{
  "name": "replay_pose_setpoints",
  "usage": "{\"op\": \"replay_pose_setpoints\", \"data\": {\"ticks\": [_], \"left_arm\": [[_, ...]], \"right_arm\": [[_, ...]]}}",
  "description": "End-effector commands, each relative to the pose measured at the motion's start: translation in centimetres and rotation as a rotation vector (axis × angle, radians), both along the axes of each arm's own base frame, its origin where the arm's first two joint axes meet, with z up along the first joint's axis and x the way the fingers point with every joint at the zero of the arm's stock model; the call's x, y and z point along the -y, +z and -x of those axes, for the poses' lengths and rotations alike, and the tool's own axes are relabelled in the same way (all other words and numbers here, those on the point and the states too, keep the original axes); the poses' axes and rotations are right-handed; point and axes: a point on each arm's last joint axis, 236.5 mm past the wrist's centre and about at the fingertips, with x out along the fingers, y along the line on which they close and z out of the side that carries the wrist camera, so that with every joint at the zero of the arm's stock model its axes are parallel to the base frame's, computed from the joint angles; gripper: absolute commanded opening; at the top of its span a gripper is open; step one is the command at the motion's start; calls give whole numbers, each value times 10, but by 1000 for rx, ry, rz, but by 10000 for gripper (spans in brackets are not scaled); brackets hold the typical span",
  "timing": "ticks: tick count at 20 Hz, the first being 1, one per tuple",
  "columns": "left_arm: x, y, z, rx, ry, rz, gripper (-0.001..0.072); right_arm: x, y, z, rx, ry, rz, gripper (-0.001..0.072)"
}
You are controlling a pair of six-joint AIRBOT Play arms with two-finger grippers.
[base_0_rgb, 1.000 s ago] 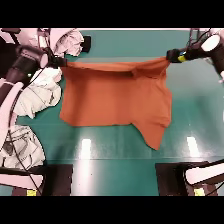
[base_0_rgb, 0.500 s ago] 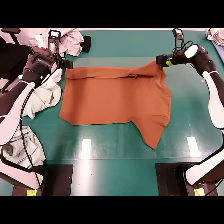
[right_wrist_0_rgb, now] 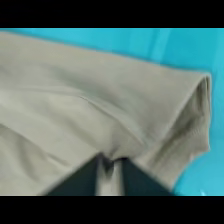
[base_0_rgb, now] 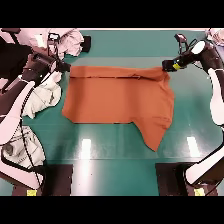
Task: Fold the shirts.
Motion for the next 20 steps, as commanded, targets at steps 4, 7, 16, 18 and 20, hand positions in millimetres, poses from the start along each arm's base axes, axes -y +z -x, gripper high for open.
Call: {"op": "replay_pose_setpoints", "data": {"ticks": [4, 7, 16, 18, 20], "left_arm": [[-16, 5, 20, -104, 68, -31, 424], [-11, 46, 26, -73, 43, -12, 424], [17, 20, 175, -390, -111, 244, 425], [25, 3, 202, -490, -190, 298, 426], [34, 0, 200, -473, -216, 428, 490]], "right_arm": [[38, 30, 7, 12, -65, 10, 411], [64, 114, 6, 163, -110, 28, 536], [53, 76, 168, -91, -176, -181, 649], [40, 53, 198, -144, -182, -261, 649], [33, 26, 224, -234, -183, -287, 649]]}}
